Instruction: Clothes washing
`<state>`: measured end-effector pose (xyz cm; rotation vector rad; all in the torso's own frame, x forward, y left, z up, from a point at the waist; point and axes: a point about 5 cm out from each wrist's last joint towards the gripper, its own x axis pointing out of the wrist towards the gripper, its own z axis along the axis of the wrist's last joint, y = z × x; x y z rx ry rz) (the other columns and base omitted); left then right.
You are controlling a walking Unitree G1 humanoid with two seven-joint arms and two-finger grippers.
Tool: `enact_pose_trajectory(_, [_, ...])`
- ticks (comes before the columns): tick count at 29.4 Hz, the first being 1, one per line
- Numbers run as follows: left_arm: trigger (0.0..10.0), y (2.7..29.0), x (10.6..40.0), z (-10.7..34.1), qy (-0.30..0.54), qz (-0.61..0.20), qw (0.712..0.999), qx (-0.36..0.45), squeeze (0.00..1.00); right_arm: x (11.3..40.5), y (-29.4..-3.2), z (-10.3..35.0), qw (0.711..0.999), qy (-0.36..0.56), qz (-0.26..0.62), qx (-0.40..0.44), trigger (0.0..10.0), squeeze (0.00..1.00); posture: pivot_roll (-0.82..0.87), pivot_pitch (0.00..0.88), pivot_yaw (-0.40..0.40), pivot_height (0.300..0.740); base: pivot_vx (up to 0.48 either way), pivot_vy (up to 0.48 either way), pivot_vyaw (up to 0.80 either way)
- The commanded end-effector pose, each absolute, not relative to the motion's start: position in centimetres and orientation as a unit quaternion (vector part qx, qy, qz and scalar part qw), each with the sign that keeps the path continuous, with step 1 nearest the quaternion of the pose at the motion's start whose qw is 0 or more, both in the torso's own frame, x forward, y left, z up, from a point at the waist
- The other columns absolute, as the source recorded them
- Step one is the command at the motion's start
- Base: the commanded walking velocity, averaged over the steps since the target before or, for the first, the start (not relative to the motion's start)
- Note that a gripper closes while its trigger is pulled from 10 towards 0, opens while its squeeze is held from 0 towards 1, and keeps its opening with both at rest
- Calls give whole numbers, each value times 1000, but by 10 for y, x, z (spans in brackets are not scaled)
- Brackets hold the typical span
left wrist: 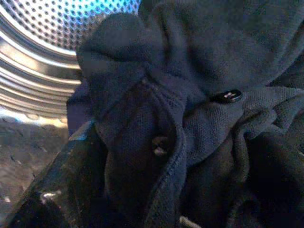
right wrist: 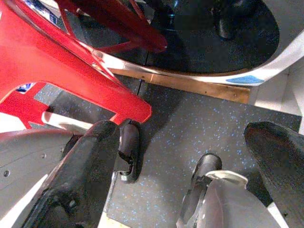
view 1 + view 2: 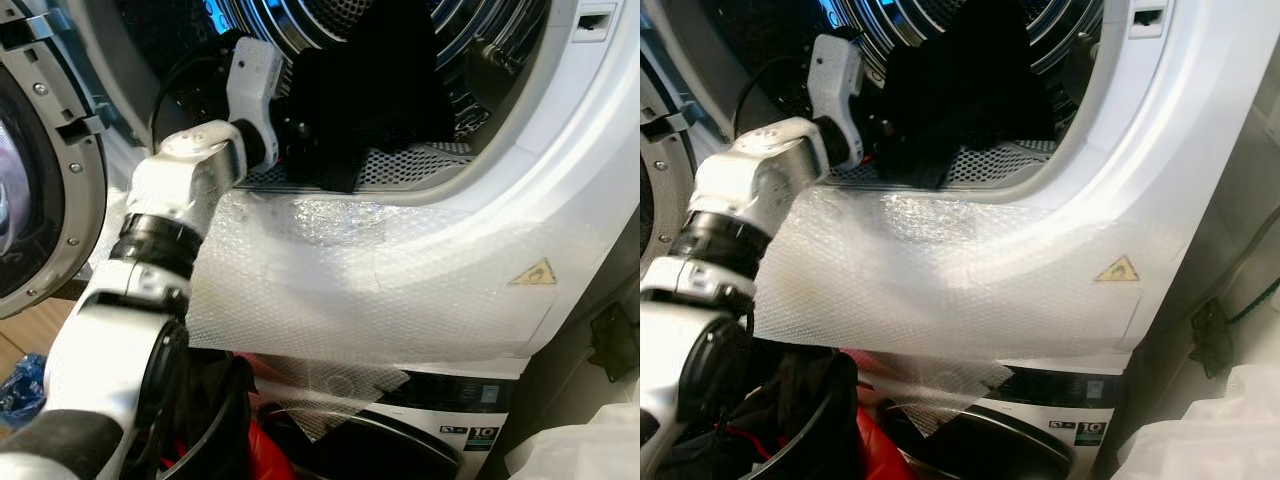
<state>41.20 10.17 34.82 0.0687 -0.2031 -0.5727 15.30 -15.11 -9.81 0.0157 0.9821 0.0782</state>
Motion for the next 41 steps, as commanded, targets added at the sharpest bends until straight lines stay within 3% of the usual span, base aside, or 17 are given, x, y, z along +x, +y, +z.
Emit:
enact_pose_trajectory(1, [10000,95,416,349,-101,-259,959,49,0,147,-146,-100,879,475,39,18,10000,0,29,0,159,740,0,0,0])
enact_pose_trajectory(7, [10000,77,416,363,-130,-260,955,52,0,137,-145,-103,876,481,35,24,10000,0,-5,13,173,740,0,0,0])
enact_pose_trajectory(17, [10000,74,416,384,-173,-216,958,72,0,110,-155,-110,867,497,7,32,10000,0,-89,60,200,740,0,0,0])
enact_pose_trajectory(24, [10000,101,417,401,-196,-137,967,91,0,96,-163,-113,866,499,-9,34,10000,0,-146,90,202,740,0,0,0])
enact_pose_trajectory(31, [10000,153,420,397,-172,-15,981,86,0,96,-166,-112,868,495,-14,32,10000,0,-153,105,192,740,0,0,0])
enact_pose_trajectory(41, [10000,191,423,368,-116,50,987,104,0,100,-169,-111,871,490,-19,26,10000,0,-145,91,187,740,0,0,0])
